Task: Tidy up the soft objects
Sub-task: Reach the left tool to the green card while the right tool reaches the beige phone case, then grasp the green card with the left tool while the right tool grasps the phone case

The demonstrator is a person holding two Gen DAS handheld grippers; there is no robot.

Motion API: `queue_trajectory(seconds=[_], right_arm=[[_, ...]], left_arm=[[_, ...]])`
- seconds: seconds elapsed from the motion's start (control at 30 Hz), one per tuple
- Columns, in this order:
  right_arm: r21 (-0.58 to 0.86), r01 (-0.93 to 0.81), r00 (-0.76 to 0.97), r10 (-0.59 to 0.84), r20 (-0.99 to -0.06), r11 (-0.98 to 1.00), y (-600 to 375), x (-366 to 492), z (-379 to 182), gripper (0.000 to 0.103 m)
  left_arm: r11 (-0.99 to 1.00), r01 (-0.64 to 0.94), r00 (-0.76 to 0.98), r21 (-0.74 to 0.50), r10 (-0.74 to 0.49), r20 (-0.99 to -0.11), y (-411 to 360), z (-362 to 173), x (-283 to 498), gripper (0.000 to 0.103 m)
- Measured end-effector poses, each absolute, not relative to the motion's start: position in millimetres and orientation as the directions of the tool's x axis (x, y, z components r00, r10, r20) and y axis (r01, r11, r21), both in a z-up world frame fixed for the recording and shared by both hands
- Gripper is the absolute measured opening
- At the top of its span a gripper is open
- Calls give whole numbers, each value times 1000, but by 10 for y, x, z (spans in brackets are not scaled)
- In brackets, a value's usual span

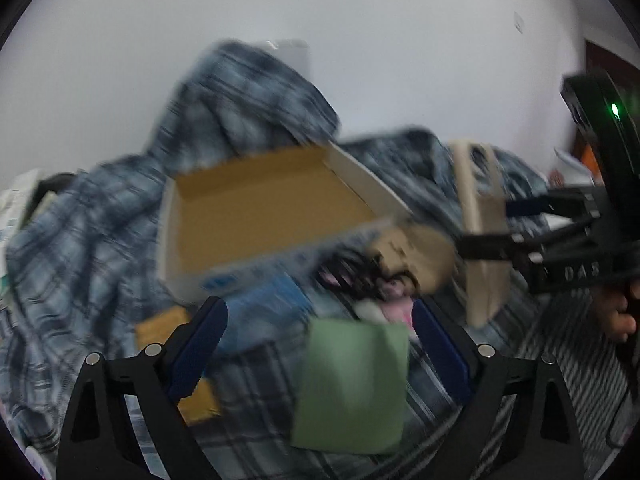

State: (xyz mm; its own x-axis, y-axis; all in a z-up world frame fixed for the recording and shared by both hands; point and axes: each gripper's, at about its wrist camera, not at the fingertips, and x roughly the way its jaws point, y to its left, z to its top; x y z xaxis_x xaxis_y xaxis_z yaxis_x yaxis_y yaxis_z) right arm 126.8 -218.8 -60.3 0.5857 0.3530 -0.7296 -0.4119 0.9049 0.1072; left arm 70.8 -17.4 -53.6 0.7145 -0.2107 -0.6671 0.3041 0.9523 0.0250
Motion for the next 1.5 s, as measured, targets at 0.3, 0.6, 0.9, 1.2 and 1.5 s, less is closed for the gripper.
queue_trajectory(seconds=[0.3, 0.6, 0.9, 1.2, 1.5], right_arm=[[108, -445, 556, 369, -745, 889, -2076, 1286, -864, 75], [138, -437, 545, 383, -746, 889, -2099, 1309, -902, 76], [116, -434, 541, 362, -759, 893, -2032, 1287, -928, 83], [142, -425, 506, 365, -782, 894, -2046, 1279, -987, 89], [153, -434, 536, 391, -748, 888, -2067, 1190, -910, 74]], left_arm=[[928, 373, 565, -17, -242, -789, -306, -826, 827, 94], [921, 387, 494, -46, -249, -833, -326, -941, 921, 89], [921, 390, 514, -21, -236, -824, -346, -926, 892, 71], [939, 343, 641, 28, -212, -738, -278, -724, 760, 71], [941, 336, 669, 32, -214, -712, -248, -657, 715, 71]])
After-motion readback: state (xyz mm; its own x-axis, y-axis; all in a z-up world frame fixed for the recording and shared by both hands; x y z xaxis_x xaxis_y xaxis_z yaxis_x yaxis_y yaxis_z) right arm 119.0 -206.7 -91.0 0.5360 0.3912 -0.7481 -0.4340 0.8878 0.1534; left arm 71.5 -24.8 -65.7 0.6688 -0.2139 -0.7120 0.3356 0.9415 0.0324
